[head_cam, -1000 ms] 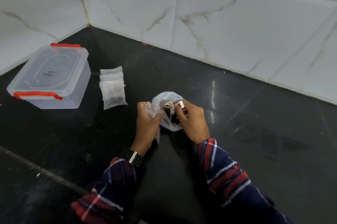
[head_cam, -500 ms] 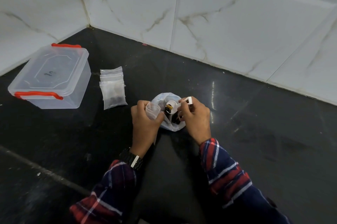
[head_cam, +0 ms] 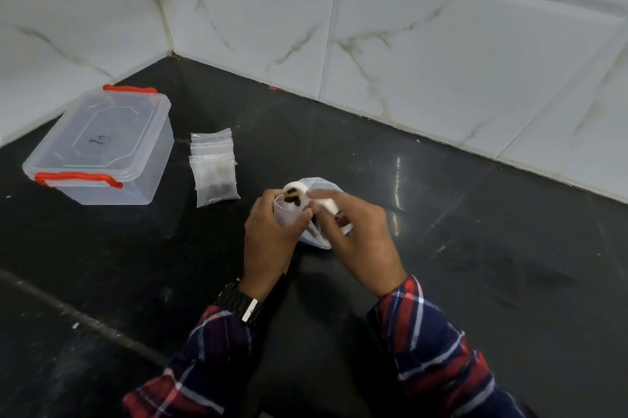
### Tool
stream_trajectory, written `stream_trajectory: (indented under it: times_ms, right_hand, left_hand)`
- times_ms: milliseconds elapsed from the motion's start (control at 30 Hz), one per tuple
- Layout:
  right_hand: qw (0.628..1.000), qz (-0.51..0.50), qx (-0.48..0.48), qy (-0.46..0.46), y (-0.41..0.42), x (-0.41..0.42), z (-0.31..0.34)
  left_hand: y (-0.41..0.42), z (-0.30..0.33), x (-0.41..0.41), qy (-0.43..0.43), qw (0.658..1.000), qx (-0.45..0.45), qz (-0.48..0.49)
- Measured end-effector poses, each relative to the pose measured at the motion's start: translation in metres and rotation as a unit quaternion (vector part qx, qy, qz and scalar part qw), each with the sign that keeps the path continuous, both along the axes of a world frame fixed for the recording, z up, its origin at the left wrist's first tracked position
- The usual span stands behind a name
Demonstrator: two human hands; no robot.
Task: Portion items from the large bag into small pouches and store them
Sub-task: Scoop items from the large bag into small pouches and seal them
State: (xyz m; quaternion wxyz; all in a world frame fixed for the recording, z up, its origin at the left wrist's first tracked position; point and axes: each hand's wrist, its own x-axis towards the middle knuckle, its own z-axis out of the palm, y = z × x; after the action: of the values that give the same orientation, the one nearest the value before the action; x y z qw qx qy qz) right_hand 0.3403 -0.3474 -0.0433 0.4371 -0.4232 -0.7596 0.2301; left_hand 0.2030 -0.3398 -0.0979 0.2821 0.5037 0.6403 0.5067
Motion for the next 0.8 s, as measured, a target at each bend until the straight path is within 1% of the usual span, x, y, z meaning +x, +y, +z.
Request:
stream_trajectory:
  times_ms: [67, 100, 200, 300, 400, 467, 533, 600, 667, 800]
  right_hand:
    - [0.996, 0.03, 0.017, -0.086, -0.002, 0.001, -0.006]
    - [0.993, 0.031, 0.032, -0.106, -0.003, 0.002, -0.008]
    - [0.992, 0.022, 0.066, -0.103, -0.006, 0.002, -0.008]
    - [0.992, 0.021, 0.07, -0.1, -0.006, 0.003, -0.007]
    - [0.997, 0.016, 0.042, -0.058, -0.006, 0.004, -0.007]
    - [1.0, 0.006, 0.008, -0.002, -0.005, 0.003, -0.007]
    - [0.997, -0.031, -0.031, 0.068, -0.002, 0.002, -0.007]
    - [0.992, -0.072, -0.057, 0.091, 0.005, 0.005, -0.009]
    - [0.99, -0.094, -0.078, 0.062, 0.012, 0.011, -0.014]
    - [0.989, -0.09, -0.099, -0.057, 0.021, 0.017, -0.027]
  left_hand:
    - [-0.002, 0.001, 0.0, -0.006, 1.0, 0.001, -0.008]
    - [-0.002, 0.003, 0.001, -0.005, 1.0, 0.002, -0.01]
    - [-0.002, 0.005, 0.001, 0.008, 1.0, 0.01, -0.006]
    - [0.0, 0.006, 0.001, -0.004, 1.0, 0.011, -0.009]
    - [0.001, 0.005, 0.001, -0.016, 1.0, 0.012, -0.005]
    - [0.003, 0.002, 0.0, -0.018, 1.0, 0.012, 0.004]
    - [0.004, -0.001, 0.0, -0.015, 1.0, 0.004, 0.01]
    - [0.003, -0.004, 0.0, -0.017, 1.0, -0.013, 0.015]
    - [0.003, -0.006, 0.001, -0.026, 0.999, -0.038, 0.022]
    - [0.003, -0.005, 0.003, -0.066, 0.994, -0.082, 0.011]
